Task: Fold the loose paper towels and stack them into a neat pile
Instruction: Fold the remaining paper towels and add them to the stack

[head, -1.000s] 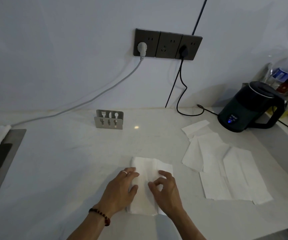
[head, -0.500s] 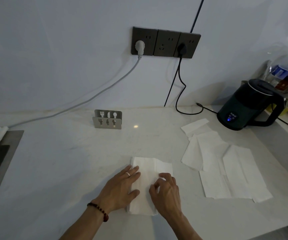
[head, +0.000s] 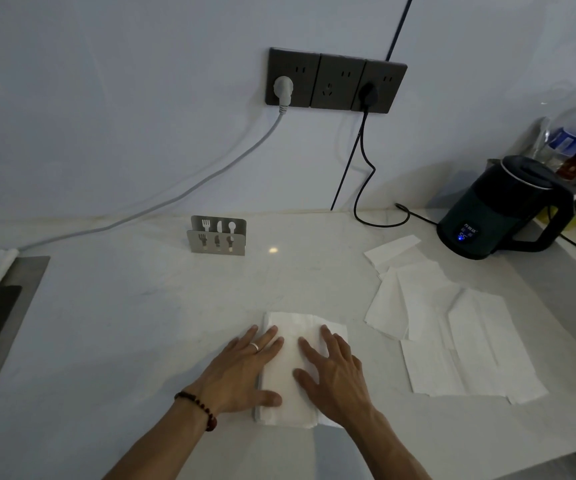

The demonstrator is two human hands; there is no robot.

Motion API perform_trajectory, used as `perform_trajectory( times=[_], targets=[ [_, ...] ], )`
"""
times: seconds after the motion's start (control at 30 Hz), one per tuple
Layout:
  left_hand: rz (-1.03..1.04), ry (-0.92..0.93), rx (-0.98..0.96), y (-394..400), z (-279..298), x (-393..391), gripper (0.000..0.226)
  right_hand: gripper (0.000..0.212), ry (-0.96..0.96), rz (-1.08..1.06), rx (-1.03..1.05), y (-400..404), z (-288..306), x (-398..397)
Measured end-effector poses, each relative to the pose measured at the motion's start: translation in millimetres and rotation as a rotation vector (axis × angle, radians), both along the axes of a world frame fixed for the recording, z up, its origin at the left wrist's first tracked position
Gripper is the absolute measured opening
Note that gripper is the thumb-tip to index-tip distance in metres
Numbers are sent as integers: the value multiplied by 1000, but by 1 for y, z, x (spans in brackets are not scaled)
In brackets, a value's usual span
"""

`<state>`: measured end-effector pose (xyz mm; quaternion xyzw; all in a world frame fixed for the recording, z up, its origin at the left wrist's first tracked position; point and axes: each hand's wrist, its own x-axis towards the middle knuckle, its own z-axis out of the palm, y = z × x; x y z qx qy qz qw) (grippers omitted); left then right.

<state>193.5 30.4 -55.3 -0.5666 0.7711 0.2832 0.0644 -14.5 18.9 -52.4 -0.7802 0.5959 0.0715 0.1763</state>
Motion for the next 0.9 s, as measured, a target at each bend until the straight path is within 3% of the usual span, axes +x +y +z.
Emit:
perform_trajectory(
  times=[0.17,0.33,0.5,0.7,0.9],
  targets=[
    [27,-3,-38,1,0,-2,97,89,-67,-32,41,2,2,-1],
    [67,62,-307,-7,13,-19,66,53,-267,-206,-57,1,-1,-23],
    [2,166,-396,-30,20,-79,53,40,-279,-355,-128,-9,-2,-79],
    [-65,180,-368,-66,12,-163,51,43,-189,-373,-253,-34,-3,-154],
    [-41,81,-351,-108,-6,-214,44,58,-110,-224,-307,-71,-12,-188]
  ],
)
